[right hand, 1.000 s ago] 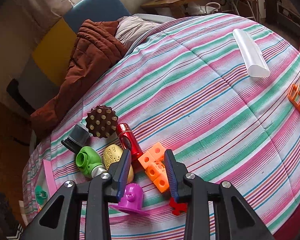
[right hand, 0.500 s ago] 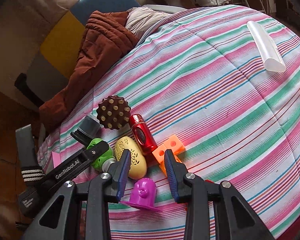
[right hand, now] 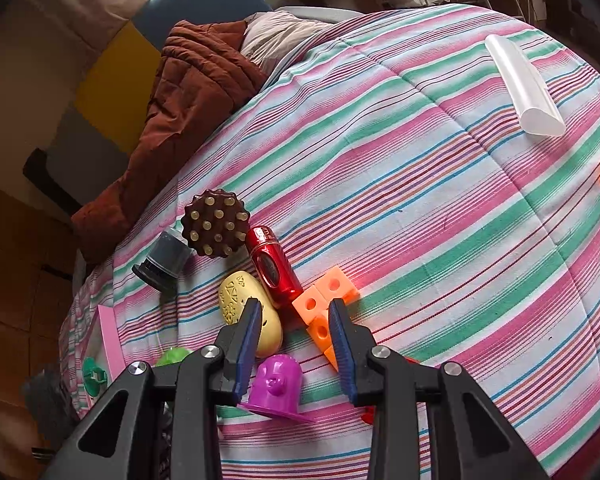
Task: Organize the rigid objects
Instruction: 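Grasp the green plug-in air freshener with the left tool, then lift the green freshener with the left tool while the right tool grasps the brown spiky brush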
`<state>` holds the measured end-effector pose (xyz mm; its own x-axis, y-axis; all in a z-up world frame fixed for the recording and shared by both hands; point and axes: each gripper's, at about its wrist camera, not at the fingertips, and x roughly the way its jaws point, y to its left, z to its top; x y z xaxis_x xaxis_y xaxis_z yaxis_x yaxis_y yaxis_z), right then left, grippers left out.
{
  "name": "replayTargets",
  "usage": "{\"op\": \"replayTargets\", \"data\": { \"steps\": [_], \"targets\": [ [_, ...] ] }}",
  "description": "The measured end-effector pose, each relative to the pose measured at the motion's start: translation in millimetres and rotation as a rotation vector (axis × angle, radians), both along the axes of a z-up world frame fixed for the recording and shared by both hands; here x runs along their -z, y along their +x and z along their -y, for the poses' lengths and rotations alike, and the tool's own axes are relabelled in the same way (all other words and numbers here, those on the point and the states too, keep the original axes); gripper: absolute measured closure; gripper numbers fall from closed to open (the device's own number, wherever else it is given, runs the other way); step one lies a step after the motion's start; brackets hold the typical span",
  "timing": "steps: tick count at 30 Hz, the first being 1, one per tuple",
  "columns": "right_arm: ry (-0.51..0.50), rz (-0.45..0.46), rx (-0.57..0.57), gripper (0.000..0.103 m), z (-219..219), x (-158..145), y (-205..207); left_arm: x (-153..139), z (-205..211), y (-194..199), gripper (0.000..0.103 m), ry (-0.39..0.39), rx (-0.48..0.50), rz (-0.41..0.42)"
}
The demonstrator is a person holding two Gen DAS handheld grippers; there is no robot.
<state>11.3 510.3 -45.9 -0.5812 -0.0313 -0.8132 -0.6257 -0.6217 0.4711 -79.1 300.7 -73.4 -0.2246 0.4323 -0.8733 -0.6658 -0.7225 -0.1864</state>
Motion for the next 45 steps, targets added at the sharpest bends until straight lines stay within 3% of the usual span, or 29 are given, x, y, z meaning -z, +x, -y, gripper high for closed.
{"op": "replayTargets", "data": {
  "steps": [2, 8, 13, 21, 33, 40, 45],
  "targets": [
    [0.010, 0.002, 0.000, 0.069, 1, -1, 0, 0, 8, 20, 0.051, -0.008, 0.047, -0.019],
    [0.021, 0.025, -0.027, 0.069, 6, 2, -3, 4, 18, 53, 0.053, -0.030, 0.120, -0.116],
    [0.077, 0.022, -0.103, 0.069, 21, -4, -17, 5, 20, 47, 0.053, 0.002, 0.111, -0.082],
    [0.250, 0.045, -0.316, 0.043, 29, -26, -88, 7, 23, 41, 0.052, 0.048, 0.095, -0.048],
    [0.300, 0.201, -0.435, 0.041, 24, 18, -176, 7, 34, 41, 0.053, 0.097, 0.089, -0.018],
    [0.396, 0.119, -0.400, 0.043, 39, -6, -153, 7, 37, 42, 0.053, 0.108, 0.085, -0.024],
    [0.351, 0.025, -0.368, 0.043, 48, -33, -112, 6, 38, 39, 0.054, 0.119, 0.077, -0.007]
  ]
}}
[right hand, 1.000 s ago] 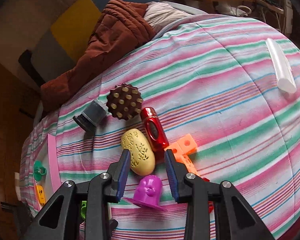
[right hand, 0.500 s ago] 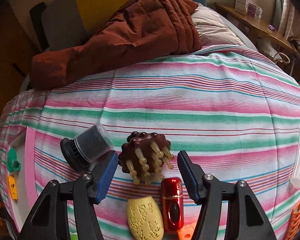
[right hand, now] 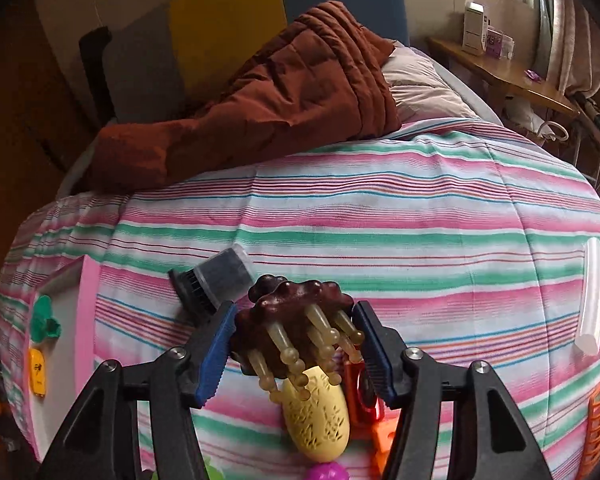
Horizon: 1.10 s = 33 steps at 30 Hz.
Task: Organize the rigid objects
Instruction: 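Lift the green freshener with the left tool while the right tool grasps the brown spiky brush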
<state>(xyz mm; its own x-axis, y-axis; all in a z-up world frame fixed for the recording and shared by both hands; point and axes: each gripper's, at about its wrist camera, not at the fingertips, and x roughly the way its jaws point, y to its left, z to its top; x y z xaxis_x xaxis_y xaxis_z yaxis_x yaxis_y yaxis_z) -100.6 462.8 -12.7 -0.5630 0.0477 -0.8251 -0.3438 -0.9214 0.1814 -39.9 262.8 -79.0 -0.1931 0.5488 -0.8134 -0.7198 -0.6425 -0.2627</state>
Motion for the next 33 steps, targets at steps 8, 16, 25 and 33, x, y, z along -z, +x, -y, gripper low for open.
{"op": "replayTargets", "data": {
  "steps": [8, 16, 25, 33],
  "targets": [
    [-0.087, -0.057, -0.050, 0.043, 38, 2, 46, -38, 19, 16, 0.103, 0.052, 0.004, -0.067],
    [-0.102, -0.049, -0.030, 0.043, 39, 15, 51, -32, 25, 12, 0.103, 0.007, -0.024, -0.053],
    [-0.117, -0.089, 0.011, 0.043, 29, 8, 56, -48, 29, -19, 0.046, 0.056, -0.154, 0.036],
    [-0.134, -0.135, 0.056, 0.043, 18, -1, 62, -38, -3, -60, 0.026, -0.050, -0.236, 0.050]
  ]
}}
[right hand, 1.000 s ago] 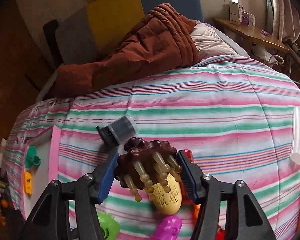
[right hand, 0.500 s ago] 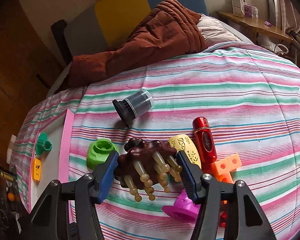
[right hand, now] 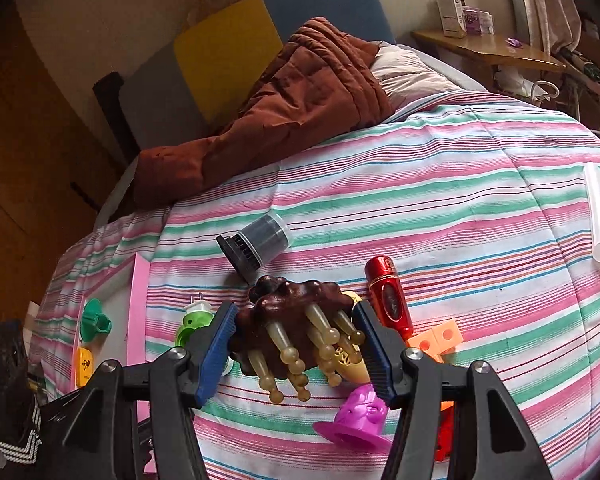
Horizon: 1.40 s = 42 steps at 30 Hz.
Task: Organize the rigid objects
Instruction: 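Lift the green freshener with the left tool while the right tool grasps the brown spiky brush, then carry the green freshener into the tray beside the teal piece, open left tool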
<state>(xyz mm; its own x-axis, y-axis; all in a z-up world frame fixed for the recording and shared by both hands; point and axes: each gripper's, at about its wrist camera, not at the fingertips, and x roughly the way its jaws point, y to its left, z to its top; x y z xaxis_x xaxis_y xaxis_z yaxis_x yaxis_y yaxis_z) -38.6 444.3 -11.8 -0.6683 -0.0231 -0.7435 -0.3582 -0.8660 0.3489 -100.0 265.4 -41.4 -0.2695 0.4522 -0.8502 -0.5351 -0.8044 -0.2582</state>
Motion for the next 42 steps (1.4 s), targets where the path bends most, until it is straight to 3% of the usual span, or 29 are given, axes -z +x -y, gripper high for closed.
{"op": "replayTargets", "data": {
  "steps": [3, 6, 7, 8, 9, 13, 22, 24, 29, 36, 42],
  "targets": [
    [0.001, -0.006, 0.002, 0.043, -1, -1, 0, 9, -15, -17, 0.020, -0.062, -0.023, 0.004],
    [0.021, -0.005, -0.011, 0.043, 2, -2, -1, 25, -24, -33, 0.021, -0.113, -0.053, 0.031],
    [0.031, -0.005, -0.019, 0.043, 4, -3, -2, 30, -26, -37, 0.023, -0.116, -0.054, 0.043],
    [0.042, -0.003, -0.026, 0.043, 6, -3, -3, 33, -28, -38, 0.039, -0.123, -0.048, 0.043],
    [0.055, 0.001, -0.032, 0.043, 8, -3, -4, 35, -30, -37, 0.041, -0.132, -0.036, 0.029],
    [0.095, 0.014, -0.052, 0.043, 13, -1, -7, 34, -23, -22, 0.042, -0.102, -0.006, -0.022],
    [0.084, 0.038, -0.091, 0.043, 17, 6, -10, -18, 25, 29, 0.043, 0.011, 0.031, -0.172],
    [0.074, 0.053, -0.132, 0.043, 23, 9, -12, -27, 37, 36, 0.051, 0.023, 0.022, -0.192],
    [0.109, 0.107, -0.238, 0.043, 50, 20, -19, -31, 72, 41, 0.052, 0.041, -0.019, -0.186],
    [0.201, 0.224, -0.337, 0.043, 78, 45, -25, -35, 103, 55, 0.052, 0.082, 0.000, -0.200],
    [0.221, 0.230, -0.350, 0.043, 79, 46, -24, -43, 124, 62, 0.052, 0.120, -0.007, -0.217]
  ]
}}
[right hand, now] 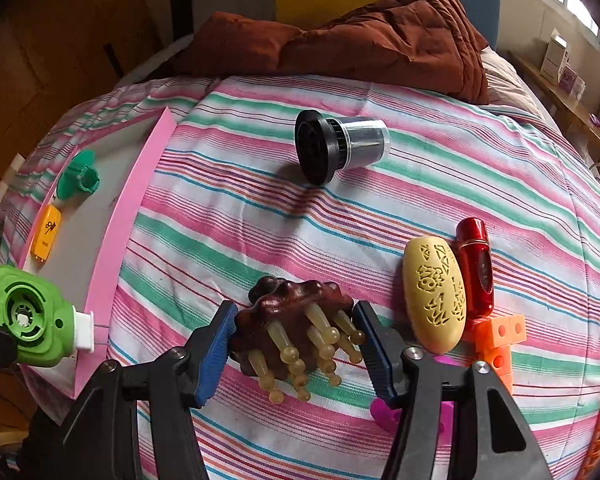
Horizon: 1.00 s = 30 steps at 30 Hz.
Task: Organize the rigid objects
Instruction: 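Carry the green freshener into the tray beside the teal piece, open left tool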
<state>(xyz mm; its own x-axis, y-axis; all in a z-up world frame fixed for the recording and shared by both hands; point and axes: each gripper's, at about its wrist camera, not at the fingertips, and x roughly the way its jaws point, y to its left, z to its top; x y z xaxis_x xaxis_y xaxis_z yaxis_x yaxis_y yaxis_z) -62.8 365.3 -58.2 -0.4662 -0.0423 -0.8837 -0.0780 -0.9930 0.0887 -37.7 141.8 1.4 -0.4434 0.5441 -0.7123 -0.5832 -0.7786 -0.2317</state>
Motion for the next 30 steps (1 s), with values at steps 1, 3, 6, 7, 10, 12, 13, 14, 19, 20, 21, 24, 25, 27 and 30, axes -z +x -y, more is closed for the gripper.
{"op": "replayTargets", "data": {
  "steps": [1, 3, 6, 7, 10, 12, 13, 14, 19, 20, 21, 24, 25, 27, 30],
  "targets": [
    [-0.002, 0.001, 0.001, 0.043, 0, 0, 0, -2, 4, 0, 0.052, 0.004, -0.002, -0.004],
    [0.003, 0.001, -0.001, 0.043, 1, 0, 0, -5, 11, -3, 0.052, 0.026, -0.012, 0.004],
    [0.007, 0.001, -0.002, 0.043, 0, 0, 0, -11, 19, -12, 0.052, 0.048, -0.039, 0.013],
    [0.005, 0.002, -0.001, 0.043, 1, 0, -1, -13, 22, -16, 0.052, 0.059, -0.047, 0.014],
    [-0.003, 0.004, 0.004, 0.043, 0, 1, -2, -17, 33, -33, 0.052, 0.078, -0.080, 0.017],
    [0.000, 0.004, 0.003, 0.043, 1, 1, -2, -16, 39, -50, 0.052, 0.081, -0.099, 0.019],
    [0.003, 0.004, 0.001, 0.043, 1, 0, -2, -13, 41, -61, 0.052, 0.085, -0.105, 0.026],
    [0.005, 0.004, 0.000, 0.043, 1, 0, -2, -10, 42, -70, 0.052, 0.085, -0.113, 0.034],
    [0.000, 0.005, 0.002, 0.043, 1, 1, -1, 9, 42, -115, 0.052, 0.084, -0.152, 0.066],
    [-0.001, 0.006, 0.003, 0.043, 1, 1, -2, 12, 42, -122, 0.052, 0.088, -0.164, 0.065],
    [-0.001, 0.006, 0.002, 0.043, 1, 1, -2, 14, 42, -128, 0.052, 0.088, -0.173, 0.062],
    [0.000, 0.006, 0.002, 0.043, 0, 0, -2, 22, 39, -144, 0.052, 0.082, -0.176, 0.072],
    [-0.001, 0.006, 0.001, 0.043, 0, 0, -2, 26, 38, -149, 0.052, 0.059, -0.189, 0.073],
    [-0.002, 0.006, 0.002, 0.043, 0, 0, -2, 29, 42, -154, 0.051, 0.072, -0.203, 0.068],
    [-0.001, 0.006, 0.001, 0.043, 0, 0, -2, 31, 45, -157, 0.047, -0.027, -0.263, 0.040]
  ]
}}
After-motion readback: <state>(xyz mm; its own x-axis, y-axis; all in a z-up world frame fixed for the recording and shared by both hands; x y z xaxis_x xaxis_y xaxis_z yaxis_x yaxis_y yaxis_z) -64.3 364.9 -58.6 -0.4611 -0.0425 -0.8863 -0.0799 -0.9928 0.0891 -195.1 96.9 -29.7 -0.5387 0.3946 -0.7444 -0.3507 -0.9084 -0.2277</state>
